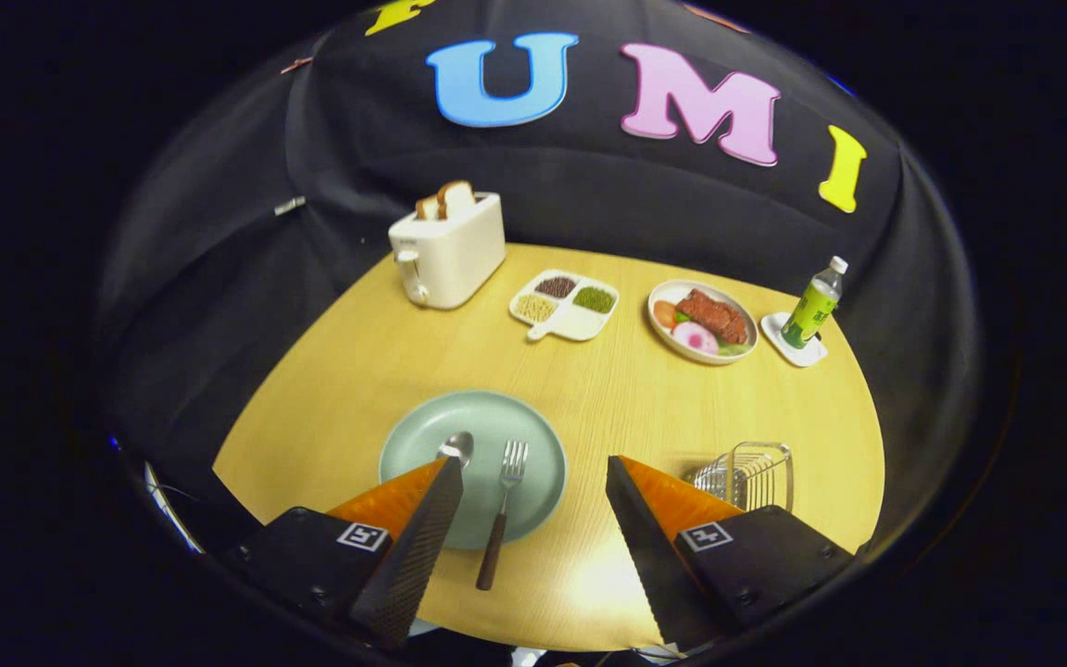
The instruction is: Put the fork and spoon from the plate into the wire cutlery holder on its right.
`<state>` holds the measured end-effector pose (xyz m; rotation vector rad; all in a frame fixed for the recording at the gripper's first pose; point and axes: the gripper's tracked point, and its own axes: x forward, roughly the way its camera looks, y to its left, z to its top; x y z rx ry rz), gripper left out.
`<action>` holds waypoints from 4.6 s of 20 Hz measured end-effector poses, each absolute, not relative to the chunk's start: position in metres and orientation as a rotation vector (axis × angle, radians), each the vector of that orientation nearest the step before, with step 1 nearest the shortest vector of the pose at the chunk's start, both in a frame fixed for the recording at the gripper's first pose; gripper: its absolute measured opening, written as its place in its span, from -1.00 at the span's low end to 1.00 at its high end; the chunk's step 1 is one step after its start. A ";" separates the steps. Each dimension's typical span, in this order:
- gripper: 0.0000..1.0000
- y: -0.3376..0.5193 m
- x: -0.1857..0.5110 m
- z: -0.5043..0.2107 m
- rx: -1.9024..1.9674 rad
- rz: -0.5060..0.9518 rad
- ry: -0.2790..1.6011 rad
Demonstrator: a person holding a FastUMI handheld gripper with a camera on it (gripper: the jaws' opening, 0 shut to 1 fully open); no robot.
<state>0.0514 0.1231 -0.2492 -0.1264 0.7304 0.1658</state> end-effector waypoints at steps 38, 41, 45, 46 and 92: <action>-0.86 0.140 0.045 -0.341 -0.001 0.228 1.215; -0.86 0.122 0.037 -0.313 -0.003 0.252 1.192; -0.86 0.083 0.023 -0.271 0.004 0.274 1.190; -0.86 0.067 0.021 -0.262 -0.013 0.273 1.185; 0.77 -0.072 0.047 -0.192 0.168 0.164 1.142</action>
